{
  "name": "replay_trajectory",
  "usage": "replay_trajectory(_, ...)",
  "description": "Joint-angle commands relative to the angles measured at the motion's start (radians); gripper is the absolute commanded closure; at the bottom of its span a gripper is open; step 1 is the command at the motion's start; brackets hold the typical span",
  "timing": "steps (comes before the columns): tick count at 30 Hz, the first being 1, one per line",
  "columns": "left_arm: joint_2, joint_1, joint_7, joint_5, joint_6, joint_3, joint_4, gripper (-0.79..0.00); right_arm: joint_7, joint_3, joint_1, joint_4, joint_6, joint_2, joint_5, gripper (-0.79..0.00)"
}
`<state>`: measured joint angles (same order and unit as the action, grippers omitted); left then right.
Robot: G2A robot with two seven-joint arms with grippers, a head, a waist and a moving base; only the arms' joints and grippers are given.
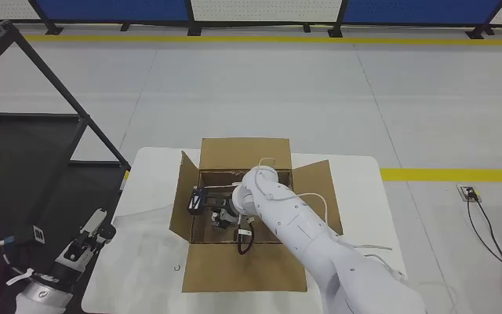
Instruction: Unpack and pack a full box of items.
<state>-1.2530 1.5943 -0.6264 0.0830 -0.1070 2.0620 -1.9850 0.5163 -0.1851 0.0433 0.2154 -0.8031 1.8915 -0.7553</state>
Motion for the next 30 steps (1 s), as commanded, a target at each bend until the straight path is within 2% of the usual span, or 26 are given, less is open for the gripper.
replay_trajectory(1, 0.002, 0.001, 0.002, -0.001, -0.003, -0.001, 0.0, -0.785, -0.005, -0.003, -0.002, -0.009, 0.0, 0.003, -0.003, 0.0)
replay_trajectory(6, 0.006, 0.005, 0.009, -0.001, -0.007, -0.004, 0.001, -0.785, -0.036, -0.009, -0.017, -0.023, -0.018, 0.008, -0.019, 0.0)
replay_trajectory(11, 0.01, 0.005, 0.01, -0.001, -0.008, -0.015, 0.004, -0.785, -0.061, -0.015, -0.045, -0.034, -0.119, 0.002, -0.032, 0.0)
replay_trajectory(17, 0.016, -0.011, -0.003, -0.012, -0.004, -0.044, 0.009, -0.785, -0.097, -0.024, -0.085, -0.035, -0.174, -0.011, -0.053, 0.0)
replay_trajectory(21, 0.021, -0.028, -0.021, -0.028, 0.0, -0.075, 0.011, -0.785, -0.124, -0.029, -0.109, -0.029, -0.208, -0.024, -0.071, 0.0)
replay_trajectory(30, 0.031, -0.076, -0.021, -0.045, 0.012, -0.117, 0.013, -0.785, -0.162, -0.038, -0.141, 0.021, -0.209, -0.075, -0.1, 0.0)
